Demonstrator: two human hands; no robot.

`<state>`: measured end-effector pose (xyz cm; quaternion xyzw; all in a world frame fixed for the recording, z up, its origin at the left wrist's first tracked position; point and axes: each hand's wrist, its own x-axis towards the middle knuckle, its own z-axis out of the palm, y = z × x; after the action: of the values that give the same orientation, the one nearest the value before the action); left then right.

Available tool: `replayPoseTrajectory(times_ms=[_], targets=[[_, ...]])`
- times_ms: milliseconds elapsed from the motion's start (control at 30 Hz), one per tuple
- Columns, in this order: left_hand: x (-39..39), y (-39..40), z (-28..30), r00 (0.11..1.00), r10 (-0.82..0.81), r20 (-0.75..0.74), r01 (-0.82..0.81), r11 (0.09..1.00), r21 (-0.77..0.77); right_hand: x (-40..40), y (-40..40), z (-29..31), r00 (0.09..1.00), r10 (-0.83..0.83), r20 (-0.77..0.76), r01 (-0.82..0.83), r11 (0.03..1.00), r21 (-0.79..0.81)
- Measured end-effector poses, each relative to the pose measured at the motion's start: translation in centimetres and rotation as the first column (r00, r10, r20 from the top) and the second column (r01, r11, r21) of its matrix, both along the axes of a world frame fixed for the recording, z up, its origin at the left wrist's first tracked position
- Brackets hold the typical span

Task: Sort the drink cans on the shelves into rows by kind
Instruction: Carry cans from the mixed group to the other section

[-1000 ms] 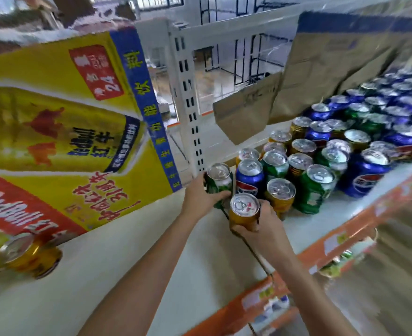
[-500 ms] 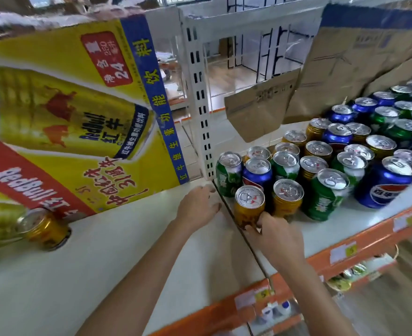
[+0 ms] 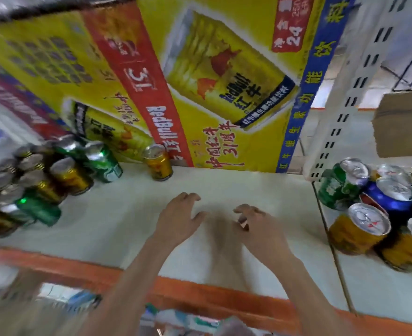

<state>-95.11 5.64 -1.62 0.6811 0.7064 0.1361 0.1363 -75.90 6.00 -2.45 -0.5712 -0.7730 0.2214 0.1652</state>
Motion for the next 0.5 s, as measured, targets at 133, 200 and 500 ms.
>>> replayPoseTrajectory(times_ms=[133, 200, 500], targets=[[-6.4, -2.2, 0.9, 0.978, 0.201, 0.059, -0.205, 0.976, 0.077, -6.0, 1.9, 0.9, 0.992, 0.126, -0.03, -0.126, 0.992, -0.003], [-9.5, -3.1, 1.2, 0.955, 0.283, 0.085, -0.291, 0.951, 0.107, -9.1, 2.8, 1.4, 0.982, 0.187, -0.033, -0.187, 0.982, 0.004], [-19.0, -2.2, 1.0, 0.881, 0.423, 0.211, -0.462, 0.864, 0.201, -19.3, 7.9, 1.7, 0.989, 0.12, -0.087, -0.112, 0.99, 0.089]])
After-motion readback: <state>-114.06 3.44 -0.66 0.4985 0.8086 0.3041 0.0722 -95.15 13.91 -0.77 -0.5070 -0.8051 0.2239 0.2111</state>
